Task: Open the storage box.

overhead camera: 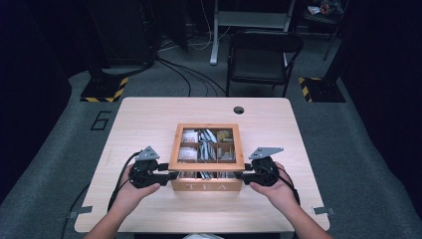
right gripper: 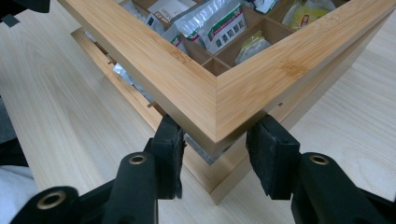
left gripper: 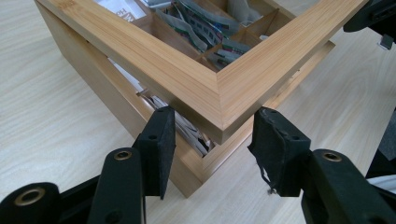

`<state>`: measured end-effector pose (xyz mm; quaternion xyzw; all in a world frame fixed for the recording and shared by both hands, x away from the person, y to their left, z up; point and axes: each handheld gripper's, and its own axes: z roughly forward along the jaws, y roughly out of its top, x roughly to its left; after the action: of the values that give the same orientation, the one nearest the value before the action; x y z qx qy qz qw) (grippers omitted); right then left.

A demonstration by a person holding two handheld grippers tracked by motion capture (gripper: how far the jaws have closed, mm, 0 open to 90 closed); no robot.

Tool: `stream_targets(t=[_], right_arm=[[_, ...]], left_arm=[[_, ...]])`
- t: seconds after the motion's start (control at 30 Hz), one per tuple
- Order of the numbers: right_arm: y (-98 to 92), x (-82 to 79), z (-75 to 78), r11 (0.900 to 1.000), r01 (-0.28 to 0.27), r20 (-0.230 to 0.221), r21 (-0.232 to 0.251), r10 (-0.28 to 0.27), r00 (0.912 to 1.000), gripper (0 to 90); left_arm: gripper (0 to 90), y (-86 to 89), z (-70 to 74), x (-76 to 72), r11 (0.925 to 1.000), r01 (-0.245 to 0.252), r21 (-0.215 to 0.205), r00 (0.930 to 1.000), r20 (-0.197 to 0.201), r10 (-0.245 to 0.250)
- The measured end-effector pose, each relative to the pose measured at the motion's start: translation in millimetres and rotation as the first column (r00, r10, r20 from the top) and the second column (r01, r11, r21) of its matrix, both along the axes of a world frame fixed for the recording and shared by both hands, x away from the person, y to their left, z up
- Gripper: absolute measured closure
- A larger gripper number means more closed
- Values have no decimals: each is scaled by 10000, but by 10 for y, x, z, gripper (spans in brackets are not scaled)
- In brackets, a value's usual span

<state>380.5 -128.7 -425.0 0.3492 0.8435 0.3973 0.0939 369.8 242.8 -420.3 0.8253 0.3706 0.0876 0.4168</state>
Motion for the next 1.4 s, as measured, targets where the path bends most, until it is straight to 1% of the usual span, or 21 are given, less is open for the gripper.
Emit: stream_targets(t=[0.1, 0.13, 0.23, 0.27, 0.33, 0.4, 0.43, 0.53, 0.7, 0.73, 0.77, 0.87, 0.93, 0.97, 1.07, 1.13, 1.17, 1.2, 1.27, 1.3, 1.4], right_arm=[[-8, 11, 35, 10000, 4, -85, 64, -3, 10000, 561], [-14, 16, 54, 10000, 16, -169, 71, -14, 9999, 561], [-31, 35, 122, 9998, 25, -185, 185, -22, 9998, 561], [-35, 43, 142, 9998, 30, -179, 203, -26, 9998, 561], [-41, 56, 171, 9998, -8, -189, 194, 11, 9998, 561], [-42, 67, 205, 9998, 32, -278, 215, -26, 9996, 561], [-45, 71, 211, 9998, 7, -265, 195, -1, 9996, 561], [-47, 77, 227, 9999, -20, -195, 158, 23, 9998, 560], [-45, 72, 286, 9998, 184, 63, 65, -185, 9998, 524], [-50, 79, 296, 9998, 175, 104, 104, -177, 9998, 519], [-61, 92, 313, 9996, 199, 74, 210, -200, 9998, 482], [-69, 96, 330, 9995, 267, 221, 193, -272, 9994, 456], [-75, 105, 356, 9994, 276, 416, 185, -284, 9987, 433], [-74, 99, 374, 9991, 387, 663, 176, -398, 9970, 414], [-75, 102, 385, 9990, 401, 811, 194, -415, 9958, 408], [-75, 106, 394, 9990, 419, 871, 168, -432, 9953, 391], [-74, 106, 399, 9989, 437, 872, 141, -448, 9952, 384], [-72, 115, 407, 9993, 363, 1005, 86, -370, 9943, 374], [-70, 111, 412, 9992, 383, 1005, 62, -387, 9942, 370], [-59, 116, 421, 9995, 321, 1138, -3, -319, 9930, 364], [-45, 116, 432, 9997, 238, 1205, -31, -233, 9924, 364]], left_arm=[[483, -4, 31, 5, 10000, -26, 18, 10000, -3, 26], [482, -9, 45, 5, 9999, -108, -49, 9999, 40, 108], [482, -3, 90, 10, 9999, -112, -119, 9999, 71, 113], [482, -1, 98, 14, 9999, -124, -116, 9998, 144, 125], [471, 9, 126, 25, 9998, -201, -55, 9994, 288, 203], [468, 9, 153, 29, 9999, -162, 5, 9993, 339, 161], [468, 4, 177, 31, 9998, -151, 111, 9991, 410, 146], [468, 0, 198, 33, 9998, -158, 146, 9989, 433, 152], [469, -8, 262, 52, 9996, -191, 189, 9983, 557, 180], [469, -6, 283, 56, 9996, -137, 250, 9987, 503, 124], [470, -15, 305, 59, 9995, -176, 275, 9985, 520, 162], [470, -15, 334, 70, 9995, -166, 268, 9984, 545, 152], [470, -7, 358, 83, 9997, -174, 195, 9984, 540, 163], [470, -4, 374, 94, 9997, -204, 127, 9981, 582, 196], [470, -1, 395, 103, 9997, -157, 178, 9983, 558, 147], [470, -6, 399, 111, 9997, -187, 170, 9977, 651, 175], [470, 0, 410, 117, 9997, -98, 211, 9984, 562, 86], [469, 1, 413, 119, 9997, -104, 224, 9985, 547, 92], [467, 6, 419, 133, 9998, -54, 184, 9987, 501, 45], [465, 8, 421, 137, 9999, -43, 167, 9989, 464, 35], [455, 7, 429, 150, 9999, -17, 145, 9989, 461, 10]])
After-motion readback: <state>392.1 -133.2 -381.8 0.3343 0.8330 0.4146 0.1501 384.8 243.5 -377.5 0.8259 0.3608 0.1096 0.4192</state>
